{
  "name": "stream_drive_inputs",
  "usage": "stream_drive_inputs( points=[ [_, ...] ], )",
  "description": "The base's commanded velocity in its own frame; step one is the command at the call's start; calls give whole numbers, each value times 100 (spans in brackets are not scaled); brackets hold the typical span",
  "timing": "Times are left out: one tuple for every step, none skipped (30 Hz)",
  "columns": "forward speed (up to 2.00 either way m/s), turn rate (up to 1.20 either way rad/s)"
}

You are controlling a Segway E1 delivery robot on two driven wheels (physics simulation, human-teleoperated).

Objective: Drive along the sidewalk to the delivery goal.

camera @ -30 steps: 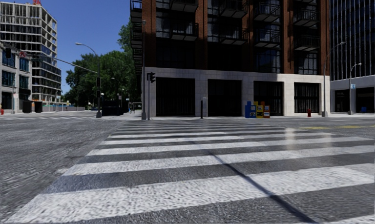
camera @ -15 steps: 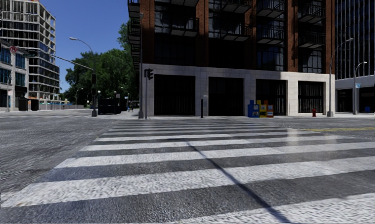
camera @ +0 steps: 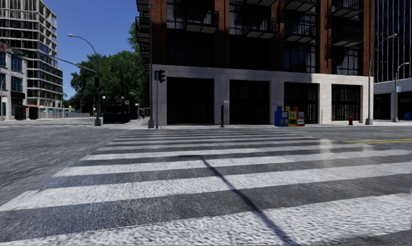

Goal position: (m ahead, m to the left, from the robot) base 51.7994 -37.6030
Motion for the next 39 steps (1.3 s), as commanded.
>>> stream_drive_inputs(
  points=[
    [153, 0],
    [153, 0],
    [153, 0],
    [150, 0],
    [142, 0],
    [142, 0],
    [136, 0],
    [134, 0],
    [134, 0],
    [133, 0],
    [133, 0],
    [133, 0],
    [133, 0],
    [133, 0],
    [133, 0],
    [133, 0],
    [133, 0],
    [133, 0],
    [133, 0],
    [133, 0],
    [133, 0],
    [133, 0],
    [133, 0],
    [133, 0],
    [133, 0],
    [133, 0],
    [133, 0],
    [133, 0],
    [133, 0],
    [133, 0],
    [133, 0],
    [133, 0],
    [133, 0],
    [133, 0],
    [133, 0],
    [133, 0],
    [133, 0],
    [133, 0],
    [133, 0]
  ],
)
